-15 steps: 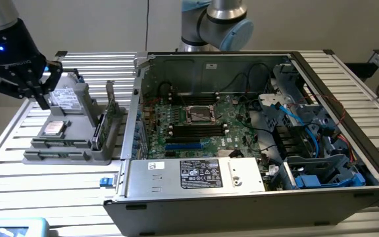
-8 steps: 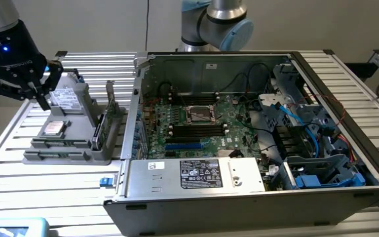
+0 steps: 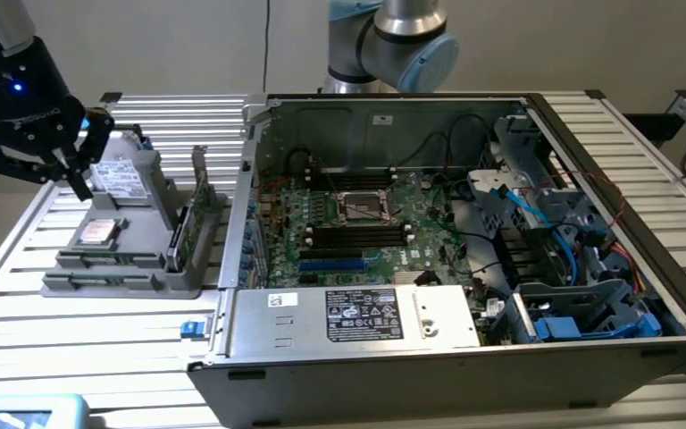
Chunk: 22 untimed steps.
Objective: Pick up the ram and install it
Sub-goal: 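Pick up the ram and move it above insertion slot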
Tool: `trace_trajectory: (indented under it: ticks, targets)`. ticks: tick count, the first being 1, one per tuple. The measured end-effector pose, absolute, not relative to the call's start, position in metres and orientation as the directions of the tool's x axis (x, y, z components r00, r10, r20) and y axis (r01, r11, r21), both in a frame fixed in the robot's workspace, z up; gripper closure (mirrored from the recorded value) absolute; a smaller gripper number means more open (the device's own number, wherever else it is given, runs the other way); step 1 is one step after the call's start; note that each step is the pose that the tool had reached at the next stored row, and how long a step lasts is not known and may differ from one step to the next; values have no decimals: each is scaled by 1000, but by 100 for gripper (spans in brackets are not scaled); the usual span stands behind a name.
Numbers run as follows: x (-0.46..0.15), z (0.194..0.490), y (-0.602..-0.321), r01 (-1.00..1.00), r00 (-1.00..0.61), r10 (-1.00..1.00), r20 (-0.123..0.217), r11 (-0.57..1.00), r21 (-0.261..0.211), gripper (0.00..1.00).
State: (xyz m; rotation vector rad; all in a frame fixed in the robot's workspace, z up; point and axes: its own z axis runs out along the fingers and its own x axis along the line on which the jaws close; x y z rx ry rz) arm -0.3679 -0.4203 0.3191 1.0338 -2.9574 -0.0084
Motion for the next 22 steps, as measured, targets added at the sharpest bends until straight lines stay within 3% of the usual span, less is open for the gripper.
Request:
trace_trajectory:
  ticks: [22]
  targets:
    - [-369,319,-420,-860,-510,-860,2,510,24,89]
